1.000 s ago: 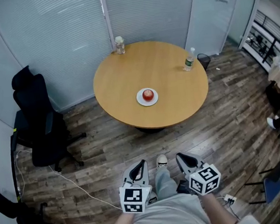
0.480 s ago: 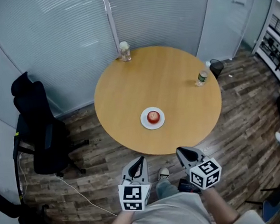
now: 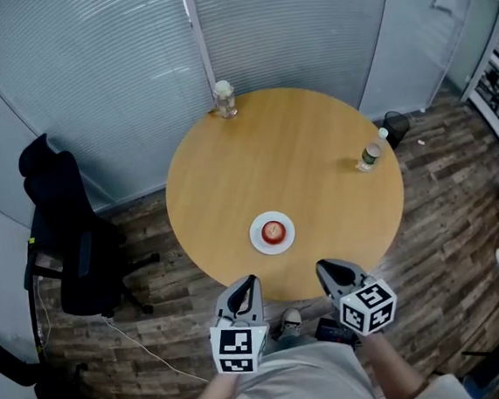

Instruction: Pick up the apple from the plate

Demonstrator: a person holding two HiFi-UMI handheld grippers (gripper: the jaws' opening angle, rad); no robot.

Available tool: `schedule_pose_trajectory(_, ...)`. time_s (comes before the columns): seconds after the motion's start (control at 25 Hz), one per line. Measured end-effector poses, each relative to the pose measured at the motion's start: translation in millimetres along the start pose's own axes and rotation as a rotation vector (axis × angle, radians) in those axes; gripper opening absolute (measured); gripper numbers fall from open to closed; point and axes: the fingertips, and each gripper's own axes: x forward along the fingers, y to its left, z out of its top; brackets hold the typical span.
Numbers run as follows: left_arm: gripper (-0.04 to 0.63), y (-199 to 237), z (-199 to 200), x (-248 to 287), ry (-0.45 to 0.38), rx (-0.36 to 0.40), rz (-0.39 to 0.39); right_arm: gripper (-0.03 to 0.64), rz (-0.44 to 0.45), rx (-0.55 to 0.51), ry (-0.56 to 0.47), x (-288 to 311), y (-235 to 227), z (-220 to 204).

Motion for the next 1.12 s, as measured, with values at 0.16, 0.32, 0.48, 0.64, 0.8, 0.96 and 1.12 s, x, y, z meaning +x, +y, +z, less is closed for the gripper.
schedule_pose_trajectory(0.16, 0.003, 9, 10, 15, 0.000, 0.019, -0.024, 0.034, -0.018, 0.015, -0.002, 12, -5, 7)
schedule_pose_trajectory(0.32, 0.003, 14, 14, 31, 0.014, 0.015, -0.059, 0.034, -0.046, 0.021, -0.029, 17, -9, 21)
schedule_pose_trajectory(0.48, 0.003, 19, 16, 41, 0.012, 0.016, -0.087, 0.034, -0.082, 0.036, -0.038, 20, -16, 24)
schedule_pose_trajectory(0.64, 0.003, 19, 14, 51, 0.017, 0.025, -0.113, 0.034, -0.102, 0.056, -0.031, 22, -22, 19)
schedule_pose_trajectory(0.8, 0.003, 20, 12, 59, 0.024, 0.029, -0.136, 0.034, -0.115, 0.071, -0.022, 25, -23, 15)
schedule_pose_trajectory(0.96, 0.003, 25, 8, 70, 0.038, 0.029, -0.151, 0.034, -0.125, 0.084, -0.017, 33, -24, 12)
schedule_pose_trajectory(1.12, 0.003, 28, 1, 83, 0.059, 0.029, -0.154, 0.034, -0.125, 0.086, -0.006, 41, -26, 9)
